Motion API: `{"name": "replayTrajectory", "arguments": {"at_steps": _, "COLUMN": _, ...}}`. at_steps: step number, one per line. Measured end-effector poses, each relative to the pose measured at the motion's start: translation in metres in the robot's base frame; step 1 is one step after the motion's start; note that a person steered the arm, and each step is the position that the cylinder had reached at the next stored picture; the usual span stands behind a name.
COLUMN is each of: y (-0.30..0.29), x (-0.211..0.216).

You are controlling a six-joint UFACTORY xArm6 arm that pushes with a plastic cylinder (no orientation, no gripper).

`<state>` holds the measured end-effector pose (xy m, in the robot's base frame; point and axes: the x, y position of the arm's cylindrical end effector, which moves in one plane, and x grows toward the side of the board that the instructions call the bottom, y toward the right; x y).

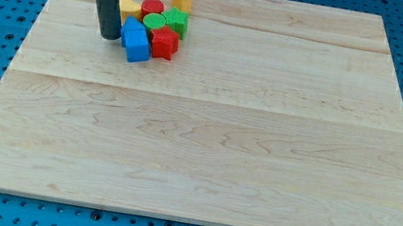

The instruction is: Push the triangle into the green circle

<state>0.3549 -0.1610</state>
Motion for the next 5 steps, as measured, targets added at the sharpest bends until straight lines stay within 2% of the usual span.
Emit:
{"name": "replayTrajectory", "arguments": {"at_steps": 2, "y": 0.033, "x": 0.005}}
{"name": "replayTrajectory", "arguments": {"at_steps": 3, "y": 0.041, "x": -0.010}}
{"name": "replayTrajectory", "arguments": {"at_steps": 4, "y": 0.041, "x": -0.015}}
{"name": "replayTrajectory", "arguments": {"at_steps": 5, "y": 0.008, "x": -0.009}}
